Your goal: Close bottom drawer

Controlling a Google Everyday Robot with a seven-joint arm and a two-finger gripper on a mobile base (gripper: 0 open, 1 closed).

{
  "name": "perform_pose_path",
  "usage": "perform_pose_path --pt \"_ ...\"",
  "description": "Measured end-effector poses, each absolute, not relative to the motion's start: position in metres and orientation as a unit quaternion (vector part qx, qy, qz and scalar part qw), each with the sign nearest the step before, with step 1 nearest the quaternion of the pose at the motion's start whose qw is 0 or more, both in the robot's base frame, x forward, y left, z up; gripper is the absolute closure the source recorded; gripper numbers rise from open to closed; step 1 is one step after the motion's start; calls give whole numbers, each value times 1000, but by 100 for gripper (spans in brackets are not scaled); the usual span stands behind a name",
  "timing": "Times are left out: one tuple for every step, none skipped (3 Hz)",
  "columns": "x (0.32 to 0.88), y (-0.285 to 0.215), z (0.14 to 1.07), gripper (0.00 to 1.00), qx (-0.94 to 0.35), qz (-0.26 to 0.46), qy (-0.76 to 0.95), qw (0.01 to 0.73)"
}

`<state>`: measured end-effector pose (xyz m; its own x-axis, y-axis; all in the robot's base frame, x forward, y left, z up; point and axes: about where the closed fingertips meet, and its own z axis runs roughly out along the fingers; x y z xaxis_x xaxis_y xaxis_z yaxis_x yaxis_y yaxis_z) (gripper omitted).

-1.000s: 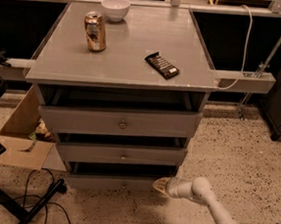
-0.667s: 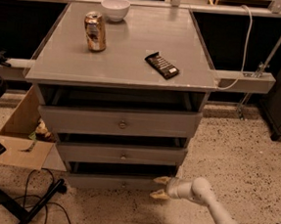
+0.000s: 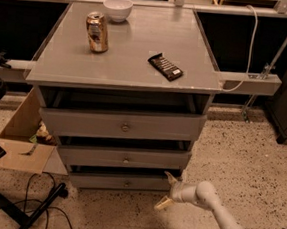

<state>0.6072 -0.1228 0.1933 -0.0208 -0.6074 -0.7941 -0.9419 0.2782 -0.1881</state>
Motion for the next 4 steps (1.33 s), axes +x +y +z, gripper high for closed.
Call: perform_pose_path --pt "607 -123 193 14 -565 203 685 412" --pt "607 -123 193 38 -565 203 685 412" --pt "602 -127 198 61 -558 214 683 420" --pt "594 -139 229 85 -556 234 668 436"
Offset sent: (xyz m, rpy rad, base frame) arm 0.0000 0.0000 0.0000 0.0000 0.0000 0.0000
